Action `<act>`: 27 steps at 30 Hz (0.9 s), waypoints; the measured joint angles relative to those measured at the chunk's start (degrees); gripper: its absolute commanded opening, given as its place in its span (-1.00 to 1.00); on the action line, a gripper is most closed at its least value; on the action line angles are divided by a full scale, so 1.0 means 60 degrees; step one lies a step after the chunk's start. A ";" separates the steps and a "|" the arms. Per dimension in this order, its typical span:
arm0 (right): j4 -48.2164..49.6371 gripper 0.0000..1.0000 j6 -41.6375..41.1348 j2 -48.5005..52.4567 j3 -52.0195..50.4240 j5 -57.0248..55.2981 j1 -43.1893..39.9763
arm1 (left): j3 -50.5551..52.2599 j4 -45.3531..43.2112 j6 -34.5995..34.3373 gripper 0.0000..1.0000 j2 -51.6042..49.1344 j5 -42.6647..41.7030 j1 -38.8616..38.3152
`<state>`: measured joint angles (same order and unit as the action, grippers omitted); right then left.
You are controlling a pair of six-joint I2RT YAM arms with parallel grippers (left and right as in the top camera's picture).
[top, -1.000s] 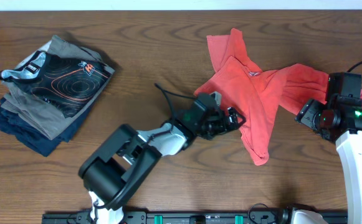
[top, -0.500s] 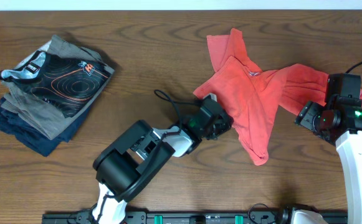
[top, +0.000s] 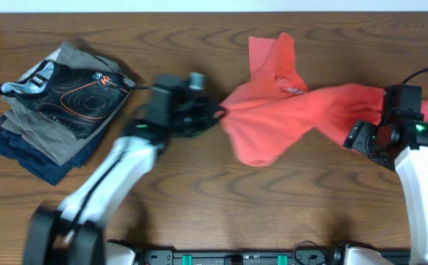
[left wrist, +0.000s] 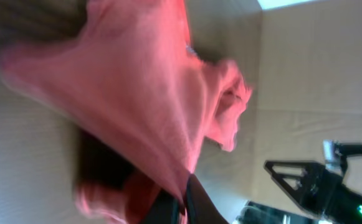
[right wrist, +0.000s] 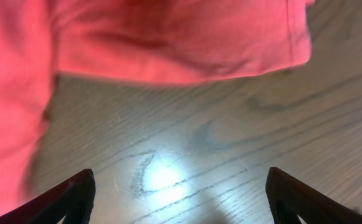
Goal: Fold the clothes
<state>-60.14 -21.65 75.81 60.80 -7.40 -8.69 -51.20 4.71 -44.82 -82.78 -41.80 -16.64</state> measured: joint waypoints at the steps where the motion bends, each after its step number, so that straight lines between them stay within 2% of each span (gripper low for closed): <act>1: 0.0015 0.72 0.0004 0.0113 0.0000 0.0044 0.0000 | 0.0022 0.0616 0.0335 -0.88 0.0463 0.0011 0.0339; 7: 0.0200 0.72 -0.0022 0.0732 0.0000 0.0226 -0.0004 | 0.0025 0.3854 0.2164 -0.88 0.2849 0.0109 0.2142; 11: 0.0852 0.69 -0.0229 0.0940 -0.0004 0.0317 -0.0080 | 0.0033 0.6018 0.3297 -0.88 0.3417 0.0117 0.2313; 16: 0.2772 0.57 -0.0317 0.1086 0.0000 0.0659 -0.0124 | 0.0040 0.7967 0.4481 -0.88 0.3381 0.0401 0.2313; 20: 0.4295 0.53 -0.0342 0.1497 0.0022 0.0721 -0.0244 | 0.0040 0.8382 0.5002 -0.88 0.3300 0.0958 0.2313; 27: 0.6728 0.51 -0.0342 0.3217 0.0040 0.0699 -0.0823 | 0.0040 0.8105 0.5293 -0.88 0.3293 0.1359 0.2313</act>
<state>-19.77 -23.70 95.11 61.04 -3.20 -13.63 -50.96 53.34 -13.06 -63.02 -33.65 -2.76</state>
